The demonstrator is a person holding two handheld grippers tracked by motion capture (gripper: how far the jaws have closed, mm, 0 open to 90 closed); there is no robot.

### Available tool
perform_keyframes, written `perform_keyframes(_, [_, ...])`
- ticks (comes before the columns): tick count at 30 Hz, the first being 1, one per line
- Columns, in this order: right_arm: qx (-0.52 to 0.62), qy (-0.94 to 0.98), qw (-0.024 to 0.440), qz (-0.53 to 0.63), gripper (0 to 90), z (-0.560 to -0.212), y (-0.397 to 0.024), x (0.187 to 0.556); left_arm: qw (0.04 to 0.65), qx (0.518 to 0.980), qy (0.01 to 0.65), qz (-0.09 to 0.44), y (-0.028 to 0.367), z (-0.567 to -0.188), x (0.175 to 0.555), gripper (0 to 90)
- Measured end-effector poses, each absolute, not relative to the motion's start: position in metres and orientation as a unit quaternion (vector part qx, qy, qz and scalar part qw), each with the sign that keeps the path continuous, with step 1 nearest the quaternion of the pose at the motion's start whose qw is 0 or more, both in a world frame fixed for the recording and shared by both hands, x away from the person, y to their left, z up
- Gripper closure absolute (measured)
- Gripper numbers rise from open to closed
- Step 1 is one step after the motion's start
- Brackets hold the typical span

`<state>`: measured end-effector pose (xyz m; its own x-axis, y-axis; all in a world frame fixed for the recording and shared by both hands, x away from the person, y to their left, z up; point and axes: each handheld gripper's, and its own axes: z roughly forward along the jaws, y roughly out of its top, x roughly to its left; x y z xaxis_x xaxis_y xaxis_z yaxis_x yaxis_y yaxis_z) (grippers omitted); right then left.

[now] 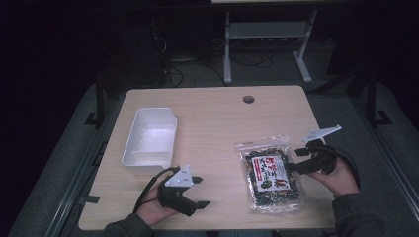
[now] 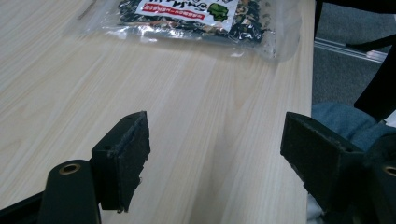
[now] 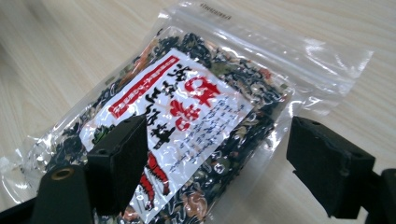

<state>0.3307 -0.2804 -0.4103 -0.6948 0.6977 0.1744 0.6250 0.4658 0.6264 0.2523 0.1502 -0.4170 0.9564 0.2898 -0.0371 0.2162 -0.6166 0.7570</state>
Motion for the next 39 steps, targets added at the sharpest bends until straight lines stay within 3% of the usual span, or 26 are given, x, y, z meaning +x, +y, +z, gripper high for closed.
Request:
perform_keyframes(25, [0.407, 0.856, 0.035, 0.316, 21.4, -0.391, -0.296, 0.412, 0.404, 0.907, 0.117, 0.026, 0.1, -0.422, 0.255, 23.0])
perform_keyframes(33, [0.428, 0.852, 0.02, 0.302, 31.2, -0.41, -0.295, 0.435, 0.403, 0.907, 0.122, 0.026, 0.098, -0.424, 0.255, 22.7])
perform_keyframes(34, [0.436, 0.851, 0.017, 0.293, 36.4, -0.417, -0.294, 0.44, 0.403, 0.907, 0.123, 0.028, 0.099, -0.424, 0.255, 22.8])
perform_keyframes(39, [0.46, 0.838, 0.02, 0.292, 44.1, -0.428, -0.293, 0.451, 0.403, 0.906, 0.123, 0.029, 0.101, -0.423, 0.256, 22.8])
